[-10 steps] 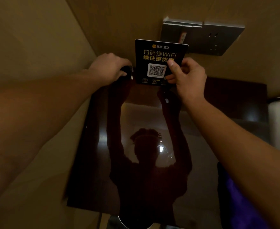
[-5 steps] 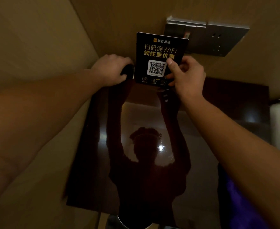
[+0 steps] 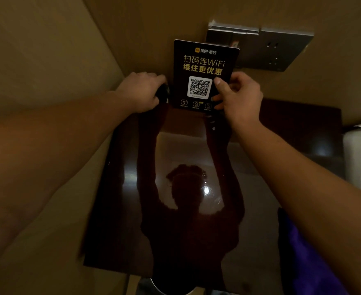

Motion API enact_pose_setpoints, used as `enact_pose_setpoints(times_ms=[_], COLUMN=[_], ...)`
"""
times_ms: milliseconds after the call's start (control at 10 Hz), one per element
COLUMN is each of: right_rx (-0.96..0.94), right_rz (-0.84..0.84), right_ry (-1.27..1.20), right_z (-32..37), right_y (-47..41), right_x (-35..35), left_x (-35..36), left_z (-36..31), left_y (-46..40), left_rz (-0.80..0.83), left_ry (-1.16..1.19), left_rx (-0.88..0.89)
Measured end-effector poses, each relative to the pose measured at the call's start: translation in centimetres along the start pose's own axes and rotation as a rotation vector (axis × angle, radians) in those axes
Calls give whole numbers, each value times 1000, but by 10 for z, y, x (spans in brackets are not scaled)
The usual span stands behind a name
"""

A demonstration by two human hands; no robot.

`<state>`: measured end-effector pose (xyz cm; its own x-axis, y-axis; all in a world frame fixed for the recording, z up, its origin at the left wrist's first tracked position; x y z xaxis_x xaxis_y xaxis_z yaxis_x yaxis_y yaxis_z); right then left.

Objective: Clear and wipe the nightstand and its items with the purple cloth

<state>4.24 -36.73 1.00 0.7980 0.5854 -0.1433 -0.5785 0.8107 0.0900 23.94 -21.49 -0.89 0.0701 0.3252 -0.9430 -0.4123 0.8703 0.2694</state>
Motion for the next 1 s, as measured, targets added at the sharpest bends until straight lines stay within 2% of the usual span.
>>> enact_pose_setpoints(times_ms=[400,600,800,1000], right_rx=[31,-7,-2,-15], right_rz=[-10,-29,-43,-48], right_ry=[-7,66,50,1], right_z=[4,7,19,49], right_y=[-1,7,28,49], right_x=[0,-6,-26,-80], left_x=[6,6,-16,-49], left_z=[1,5,-3,-27], left_y=[0,12,42,80], left_rz=[-43,-143,-285,-374], left_ry=[-13,87,185,186], left_rx=[-10,-60,-187,-251])
Point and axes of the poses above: each hand's wrist, its own y-axis away from the middle knuckle, its own x-axis out of the palm, z = x × y, the point moved 3 cm from there along -y, towards the middle knuckle, and after that the axes turned 14 degrees about -y, right-handed, at the moved point
